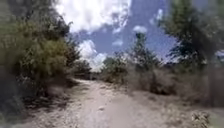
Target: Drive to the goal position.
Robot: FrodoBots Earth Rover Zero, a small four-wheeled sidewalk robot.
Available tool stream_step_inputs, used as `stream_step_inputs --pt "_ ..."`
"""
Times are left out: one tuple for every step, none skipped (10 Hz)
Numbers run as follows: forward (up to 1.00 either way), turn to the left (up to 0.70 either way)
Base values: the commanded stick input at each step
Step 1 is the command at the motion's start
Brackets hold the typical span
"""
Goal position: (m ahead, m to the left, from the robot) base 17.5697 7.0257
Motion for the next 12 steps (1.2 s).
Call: stream_step_inputs --pt "0.45 0.0" --pt "0.45 0.0" --pt "0.45 0.0" --pt "0.45 0.0" --pt "0.45 0.0" --pt "0.45 0.1" --pt "0.45 0.27" --pt "0.45 0.27" --pt "0.45 0.27" --pt "0.45 0.27" --pt "0.45 0.2" --pt "0.45 0.0"
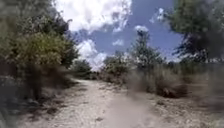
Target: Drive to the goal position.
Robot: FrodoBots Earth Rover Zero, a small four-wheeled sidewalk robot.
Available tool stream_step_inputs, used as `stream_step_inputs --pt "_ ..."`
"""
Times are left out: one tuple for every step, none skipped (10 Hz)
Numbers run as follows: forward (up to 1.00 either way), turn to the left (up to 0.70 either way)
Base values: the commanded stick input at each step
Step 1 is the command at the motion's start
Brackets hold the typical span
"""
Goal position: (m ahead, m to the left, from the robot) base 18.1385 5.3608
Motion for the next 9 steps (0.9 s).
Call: stream_step_inputs --pt "0.45 0.0" --pt "0.45 0.0" --pt "0.45 0.0" --pt "0.45 0.0" --pt "0.45 0.0" --pt "0.45 0.0" --pt "0.45 0.0" --pt "0.45 0.0" --pt "0.45 0.0"
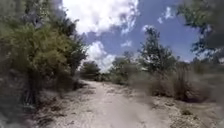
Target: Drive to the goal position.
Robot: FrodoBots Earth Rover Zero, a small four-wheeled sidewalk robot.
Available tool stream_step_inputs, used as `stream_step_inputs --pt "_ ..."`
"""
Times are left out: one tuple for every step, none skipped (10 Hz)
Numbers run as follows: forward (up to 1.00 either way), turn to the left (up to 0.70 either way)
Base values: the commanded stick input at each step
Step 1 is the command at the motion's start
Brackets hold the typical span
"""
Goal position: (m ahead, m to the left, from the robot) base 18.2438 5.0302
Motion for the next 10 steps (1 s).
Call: stream_step_inputs --pt "0.45 0.0" --pt "0.45 0.0" --pt "0.45 0.0" --pt "0.45 0.0" --pt "0.45 0.0" --pt "0.45 0.0" --pt "0.45 0.0" --pt "0.45 0.0" --pt "0.45 0.0" --pt "0.45 0.0"
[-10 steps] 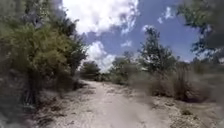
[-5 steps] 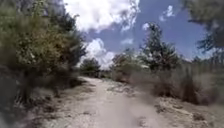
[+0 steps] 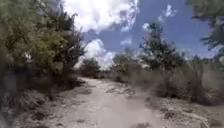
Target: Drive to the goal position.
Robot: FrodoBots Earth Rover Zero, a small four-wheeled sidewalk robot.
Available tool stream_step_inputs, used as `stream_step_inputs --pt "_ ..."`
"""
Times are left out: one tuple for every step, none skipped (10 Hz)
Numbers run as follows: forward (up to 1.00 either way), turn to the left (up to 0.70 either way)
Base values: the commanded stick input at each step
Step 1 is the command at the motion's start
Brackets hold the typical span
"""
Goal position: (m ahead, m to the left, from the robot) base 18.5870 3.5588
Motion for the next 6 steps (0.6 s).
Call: stream_step_inputs --pt "0.45 0.0" --pt "0.45 0.0" --pt "0.45 0.05" --pt "0.45 0.27" --pt "0.45 0.27" --pt "0.45 0.27"
